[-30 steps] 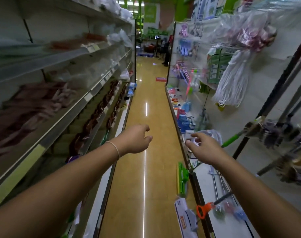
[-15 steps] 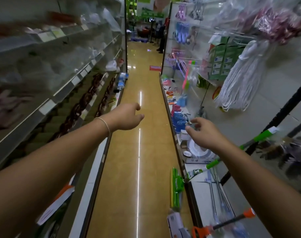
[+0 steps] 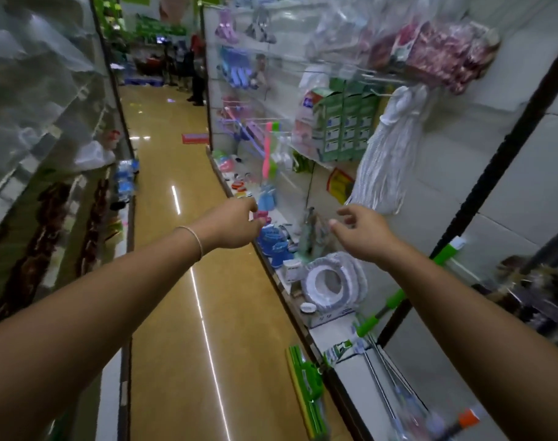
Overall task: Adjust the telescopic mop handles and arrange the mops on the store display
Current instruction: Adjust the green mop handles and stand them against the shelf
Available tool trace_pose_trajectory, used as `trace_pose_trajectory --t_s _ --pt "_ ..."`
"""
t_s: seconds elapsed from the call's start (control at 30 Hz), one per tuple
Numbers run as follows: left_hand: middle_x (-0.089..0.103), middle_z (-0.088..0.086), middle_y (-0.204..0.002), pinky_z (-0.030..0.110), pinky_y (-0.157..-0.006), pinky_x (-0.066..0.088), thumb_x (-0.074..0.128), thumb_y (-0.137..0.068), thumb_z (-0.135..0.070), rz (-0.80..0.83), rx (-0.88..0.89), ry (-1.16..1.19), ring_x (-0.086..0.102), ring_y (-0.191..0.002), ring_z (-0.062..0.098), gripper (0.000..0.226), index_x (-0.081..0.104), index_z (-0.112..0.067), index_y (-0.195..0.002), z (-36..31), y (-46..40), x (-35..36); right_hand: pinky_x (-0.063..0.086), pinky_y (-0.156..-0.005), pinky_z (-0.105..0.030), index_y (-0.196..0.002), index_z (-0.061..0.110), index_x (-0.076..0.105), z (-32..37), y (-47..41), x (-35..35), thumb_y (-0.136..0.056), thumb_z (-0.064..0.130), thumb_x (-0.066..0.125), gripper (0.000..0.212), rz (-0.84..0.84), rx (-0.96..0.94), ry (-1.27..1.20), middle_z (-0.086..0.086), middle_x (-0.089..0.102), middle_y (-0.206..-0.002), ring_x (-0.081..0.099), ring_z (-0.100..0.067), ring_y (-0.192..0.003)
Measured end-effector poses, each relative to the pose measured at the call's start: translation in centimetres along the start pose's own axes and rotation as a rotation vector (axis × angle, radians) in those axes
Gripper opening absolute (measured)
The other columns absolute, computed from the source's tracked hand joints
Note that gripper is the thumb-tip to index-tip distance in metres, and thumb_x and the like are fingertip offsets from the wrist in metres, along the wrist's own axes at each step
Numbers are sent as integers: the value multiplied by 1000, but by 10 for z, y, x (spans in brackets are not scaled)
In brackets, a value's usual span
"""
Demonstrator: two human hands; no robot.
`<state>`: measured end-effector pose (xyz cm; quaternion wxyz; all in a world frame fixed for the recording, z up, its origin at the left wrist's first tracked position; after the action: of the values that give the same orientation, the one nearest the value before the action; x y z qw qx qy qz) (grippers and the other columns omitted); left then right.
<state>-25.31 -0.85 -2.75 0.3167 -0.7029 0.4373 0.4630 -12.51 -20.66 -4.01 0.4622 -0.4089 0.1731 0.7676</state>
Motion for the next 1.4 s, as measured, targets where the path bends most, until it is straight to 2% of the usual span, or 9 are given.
trace_pose_trajectory --t_s 0.2,0.43,0.7,0.83,1.0,1.2,1.27,1.33,1.4 --pt "65 14 -115 41 -88 51 51 -96 -40 74 180 23 61 -99 29 43 55 -9 -125 -7 -97 23 45 -98 -33 -133 11 58 -46 -34 -9 -95 37 59 46 -105 226 25 -12 64 -128 61 -28 -116" --pt "59 14 -130 33 -92 44 49 -97 -36 224 358 33 57 -114 30 43 51 -11 -133 -71 -195 85 50 -98 -42 -132 9 57 -128 -87 -30 -94 39 59 48 -200 408 37 -13 66 -122 63 -30 -109" --pt "65 13 -120 35 -89 50 51 -96 -37 293 436 67 61 -105 29 40 55 -13 -127 -125 -299 129 51 -98 -43 -134 10 54 -206 -169 -40 -94 40 60 51 -210 526 -64 -13 62 -127 61 -30 -111" --pt "66 13 -118 36 -90 49 52 -96 -31 275 479 81 61 -106 30 34 62 -7 -119 -155 -333 146 49 -98 -38 -134 9 54 -237 -187 -47 -94 38 60 49 -250 598 -97 -12 62 -124 61 -29 -111" --pt "67 12 -116 31 -91 45 57 -94 -27 345 602 113 61 -107 30 35 61 -8 -123 -202 -362 194 43 -67 -23 -128 8 60 -281 -198 -40 -93 33 61 43 -317 740 -108 -12 67 -112 64 -26 -91" --pt "65 17 -121 30 -93 43 56 -94 -26 477 753 88 61 -109 32 39 57 -7 -128 -246 -392 259 49 -79 -32 -121 3 61 -343 -209 -22 -92 31 62 41 -369 931 -181 -17 70 -106 65 -29 -89" --pt "62 17 -125 31 -94 43 54 -94 -25 538 771 66 59 -112 33 41 54 -7 -131 -255 -401 279 51 -78 -37 -107 5 67 -365 -213 -16 -89 30 64 31 -405 993 -205 -13 69 -92 66 -31 -89" --pt "62 18 -126 32 -95 45 54 -94 -24 571 793 54 58 -113 33 42 51 -8 -133 -264 -413 298 46 -69 -35 -76 11 64 -388 -220 -11 -87 26 63 18 -447 1064 -208 -5 58 -67 59 -27 -73" --pt "61 21 -124 34 -95 47 53 -93 -22 595 816 46 58 -113 35 43 50 -6 -132 -269 -427 318 42 -65 -32 -61 12 55 -411 -228 -5 -85 29 61 31 -477 1121 -213 -4 51 -59 54 -23 -67"
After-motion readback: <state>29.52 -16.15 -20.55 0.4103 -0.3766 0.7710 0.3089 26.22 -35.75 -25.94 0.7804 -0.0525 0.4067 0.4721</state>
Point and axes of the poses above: each hand's wrist, its own y-axis away from the middle knuckle, its own x-axis out of the palm, z = x × y, the point moved 1 cm from there along -y, towards the middle knuckle
